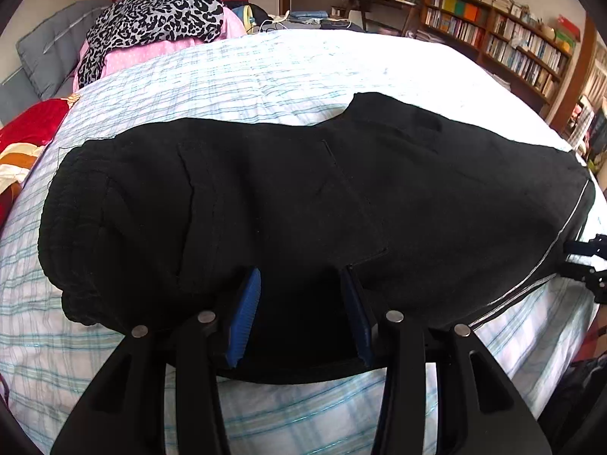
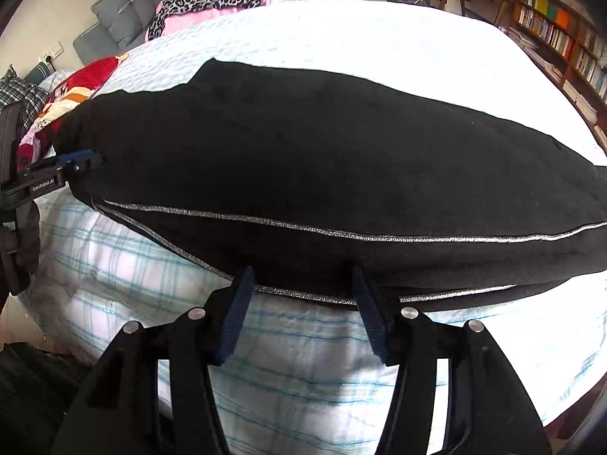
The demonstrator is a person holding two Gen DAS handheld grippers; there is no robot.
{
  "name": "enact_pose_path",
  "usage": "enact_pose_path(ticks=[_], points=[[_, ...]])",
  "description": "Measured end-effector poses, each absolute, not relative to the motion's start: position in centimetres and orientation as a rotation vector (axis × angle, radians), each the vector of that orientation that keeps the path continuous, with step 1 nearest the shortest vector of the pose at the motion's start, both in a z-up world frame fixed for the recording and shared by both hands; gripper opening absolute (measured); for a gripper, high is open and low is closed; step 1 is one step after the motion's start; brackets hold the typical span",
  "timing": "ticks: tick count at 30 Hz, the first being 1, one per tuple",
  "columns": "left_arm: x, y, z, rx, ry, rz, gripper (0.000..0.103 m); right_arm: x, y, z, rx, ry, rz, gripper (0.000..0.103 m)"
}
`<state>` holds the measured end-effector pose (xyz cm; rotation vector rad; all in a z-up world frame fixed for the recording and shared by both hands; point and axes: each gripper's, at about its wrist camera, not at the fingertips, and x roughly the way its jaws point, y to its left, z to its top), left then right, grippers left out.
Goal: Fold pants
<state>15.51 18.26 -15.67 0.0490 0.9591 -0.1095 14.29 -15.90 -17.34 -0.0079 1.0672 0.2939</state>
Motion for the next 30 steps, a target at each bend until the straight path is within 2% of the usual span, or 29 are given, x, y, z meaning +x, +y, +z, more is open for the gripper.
enact_pose_path(ticks=[2, 6, 9, 10, 11, 12, 13, 14, 20, 23, 25, 27, 28, 30], points=[[15.5, 16.9, -14.7, 0.042, 0.940, -0.158, 0.045, 14.3, -15.9, -16.6, -0.044, 1.028, 0.288, 0.056], [15.3, 12.2, -13.4, 0.116, 0.895, -0.289, 0.057, 14.8, -15.0, -16.5, -0.200, 0.973, 0.296, 0.056], [15.8, 8.9, -13.6, 0.145, 0.894, -0.364, 0.058, 15.7, -14.7, -17.1, -0.242, 0.970, 0.337, 0.055], [16.0, 8.1, -13.8, 0.149, 0.899, -0.380, 0.058, 16.0, -14.4, -17.3, -0.254, 0.970, 0.350, 0.051], [16.3, 7.3, -14.0, 0.152, 0.904, -0.392, 0.058, 16.1, -14.4, -17.4, -0.254, 0.970, 0.371, 0.035], [16.5, 6.7, -14.3, 0.153, 0.911, -0.402, 0.058, 16.3, -14.3, -17.4, -0.245, 0.974, 0.391, 0.027], [16.8, 6.1, -14.6, 0.151, 0.920, -0.407, 0.058, 16.4, -14.4, -17.2, -0.231, 0.974, 0.399, 0.010], [17.1, 5.8, -14.9, 0.145, 0.931, -0.409, 0.058, 16.5, -14.7, -16.9, -0.204, 0.975, 0.407, 0.000], [17.9, 5.2, -14.9, 0.075, 0.967, -0.409, 0.058, 14.8, -16.4, -15.1, -0.100, 0.976, 0.492, 0.000], [18.3, 5.0, -14.6, 0.056, 0.965, -0.419, 0.062, 14.5, -17.1, -15.5, -0.062, 0.969, 0.469, 0.000], [18.8, 4.3, -14.8, 0.058, 0.970, -0.422, 0.062, 14.5, -17.5, -15.3, -0.034, 0.958, 0.450, 0.004], [19.2, 3.7, -15.1, 0.052, 0.981, -0.427, 0.062, 14.8, -17.4, -15.2, -0.036, 0.938, 0.451, 0.041], [19.2, 3.4, -15.3, 0.050, 0.987, -0.428, 0.062, 14.8, -17.3, -15.1, -0.056, 0.917, 0.453, 0.067], [19.3, 2.9, -15.5, 0.050, 1.000, -0.429, 0.062, 15.1, -16.6, -15.4, -0.116, 0.899, 0.474, 0.069]])
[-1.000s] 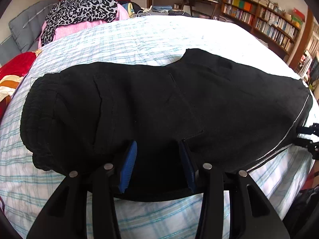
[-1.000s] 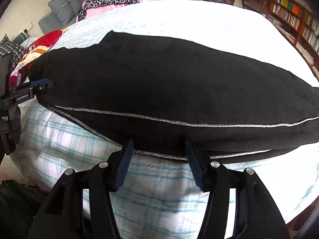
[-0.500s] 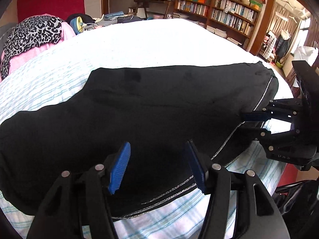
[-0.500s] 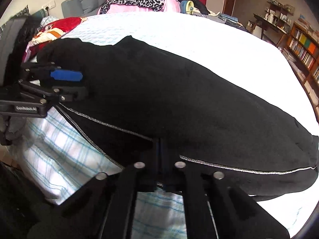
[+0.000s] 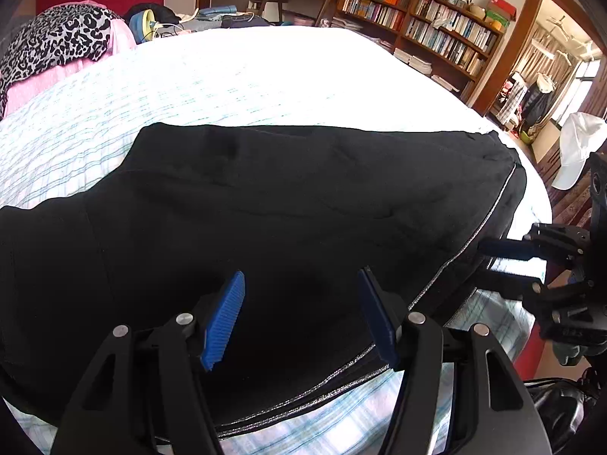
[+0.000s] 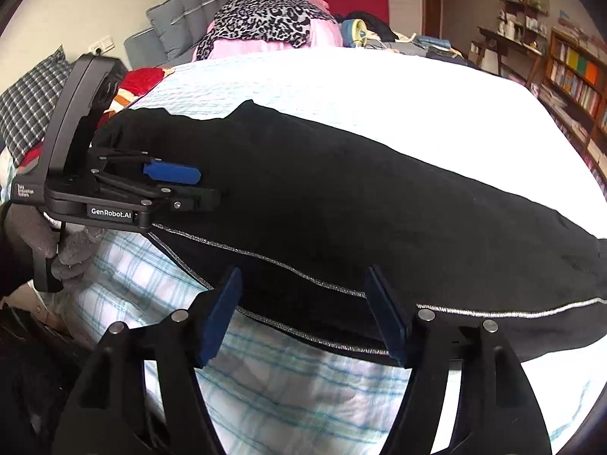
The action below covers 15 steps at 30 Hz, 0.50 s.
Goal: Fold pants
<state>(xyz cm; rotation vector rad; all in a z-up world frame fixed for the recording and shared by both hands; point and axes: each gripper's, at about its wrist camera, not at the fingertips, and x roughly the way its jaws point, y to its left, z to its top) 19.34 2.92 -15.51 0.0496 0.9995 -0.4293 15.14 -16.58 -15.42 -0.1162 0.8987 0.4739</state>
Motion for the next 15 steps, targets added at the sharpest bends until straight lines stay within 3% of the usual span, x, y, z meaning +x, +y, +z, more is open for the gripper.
enact_pose_path(ticks=[1, 5, 7, 9, 10, 15], points=[[19.4, 2.8, -15.6, 0.050, 1.003, -0.430, 0.062, 15.5, -16.3, -15.6, -0.142, 0.899, 0.475, 0.067], [19.3, 2.5, -15.7, 0.051, 1.011, -0.429, 0.062, 17.1, -15.3, -17.1, -0.182, 0.934, 0.505, 0.039], [19.4, 2.3, -15.7, 0.054, 1.011, -0.429, 0.062, 17.3, -14.6, -17.7, -0.222, 0.937, 0.522, 0.035], [19.5, 2.3, -15.6, 0.057, 1.009, -0.426, 0.062, 17.2, -14.6, -17.6, -0.236, 0.926, 0.528, 0.010], [19.5, 2.3, -15.5, 0.055, 1.008, -0.425, 0.062, 17.2, -14.8, -17.3, -0.222, 0.930, 0.526, 0.005], [19.9, 2.3, -15.2, 0.037, 1.007, -0.423, 0.062, 15.7, -15.7, -15.2, -0.167, 0.897, 0.553, 0.004]])
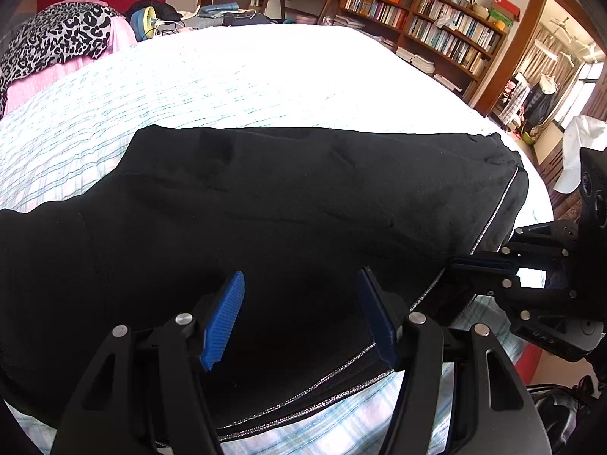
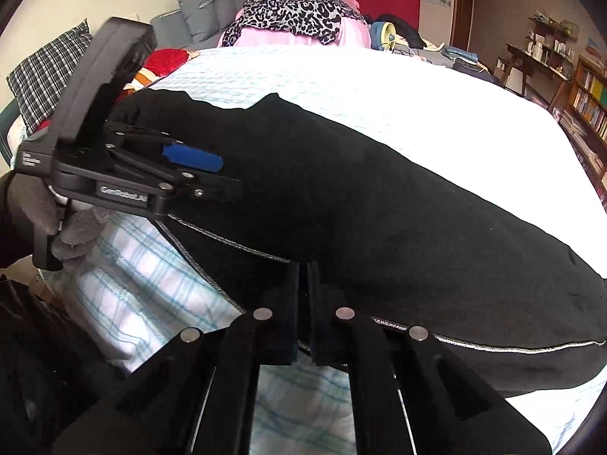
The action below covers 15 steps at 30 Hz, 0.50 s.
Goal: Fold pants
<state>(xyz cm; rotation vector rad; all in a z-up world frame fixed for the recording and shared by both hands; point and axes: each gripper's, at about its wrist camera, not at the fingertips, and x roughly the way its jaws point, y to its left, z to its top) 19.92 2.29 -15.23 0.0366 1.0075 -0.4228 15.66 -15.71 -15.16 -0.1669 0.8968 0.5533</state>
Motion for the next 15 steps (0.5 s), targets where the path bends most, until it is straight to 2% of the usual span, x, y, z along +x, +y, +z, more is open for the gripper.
enact_pose_path(ticks=[9, 10, 11, 13, 15], points=[[19.1, -0.5, -16.7, 0.122, 1.057, -0.497, 0.062, 13.9, -16.6, -18.1, -0.093, 1.022, 0.560, 0.005], [18.8, -1.0, -17.3, 0.164, 1.063, -0.495, 0.063, 14.1, -17.0, -17.8, -0.058, 1.039, 0.562, 0.011], [18.5, -1.4, -17.7, 0.206, 1.057, -0.489, 0.066, 14.4, -17.3, -17.3, -0.025, 1.041, 0.563, 0.026], [18.0, -1.7, -18.0, 0.239, 1.036, -0.490, 0.069, 14.6, -18.7, -15.8, 0.022, 0.993, 0.530, 0.045], [18.1, -1.4, -18.0, 0.220, 1.046, -0.489, 0.070, 15.3, -20.4, -14.8, 0.061, 0.960, 0.476, 0.046]])
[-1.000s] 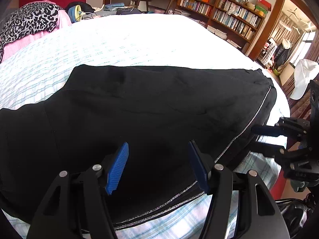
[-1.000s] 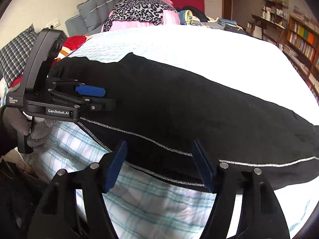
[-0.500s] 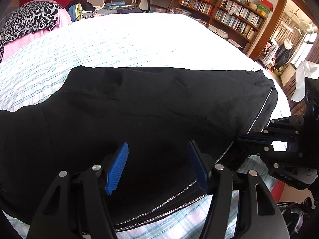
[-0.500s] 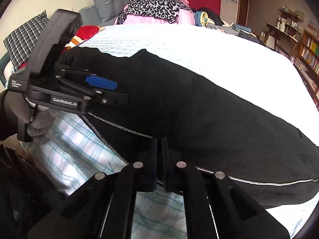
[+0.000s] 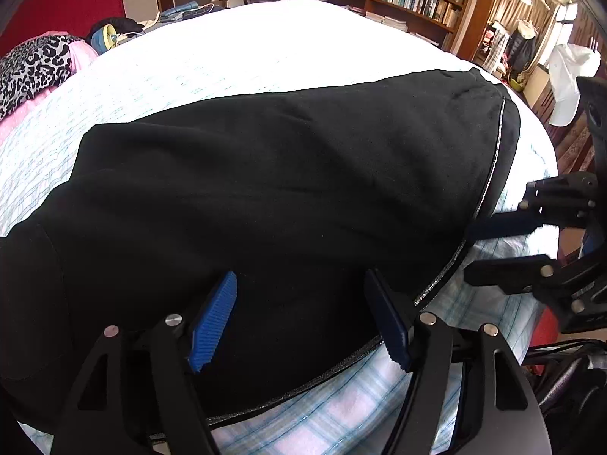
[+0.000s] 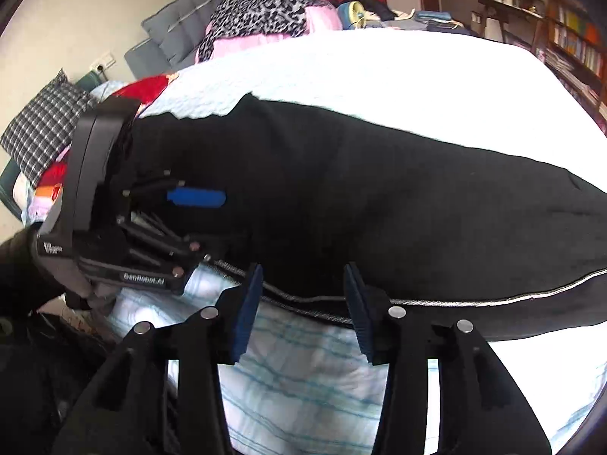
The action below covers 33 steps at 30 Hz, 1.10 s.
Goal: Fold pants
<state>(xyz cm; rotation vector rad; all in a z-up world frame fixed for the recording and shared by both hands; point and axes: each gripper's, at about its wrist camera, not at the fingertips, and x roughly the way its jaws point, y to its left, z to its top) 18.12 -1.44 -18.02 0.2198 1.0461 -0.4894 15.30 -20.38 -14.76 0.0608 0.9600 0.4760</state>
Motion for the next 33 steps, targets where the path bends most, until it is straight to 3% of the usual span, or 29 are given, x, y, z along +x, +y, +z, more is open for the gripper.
enact_pose_path(ticks=[12, 16, 20, 26, 33], points=[[17.9, -1.9, -18.1, 0.242, 1.042, -0.480, 0.072, 20.5, -34.4, -17.6, -0.083, 0.910, -0.262, 0.046], [18.3, -1.7, -18.5, 0.245, 1.048, -0.477, 0.079, 19.4, -38.6, -18.6, 0.047, 0.897, -0.182, 0.046], [18.6, -1.8, -18.3, 0.257, 1.060, -0.469, 0.080, 18.4, -39.7, -17.0, 0.115, 0.852, -0.144, 0.047], [18.5, -3.1, -17.0, 0.235, 1.032, -0.463, 0.080, 15.1, -46.0, -13.9, 0.378, 0.747, -0.283, 0.058], [19.2, -6.2, -16.4, 0.227, 0.999, -0.512, 0.081, 13.6, -52.5, -16.7, 0.655, 0.783, -0.283, 0.062]])
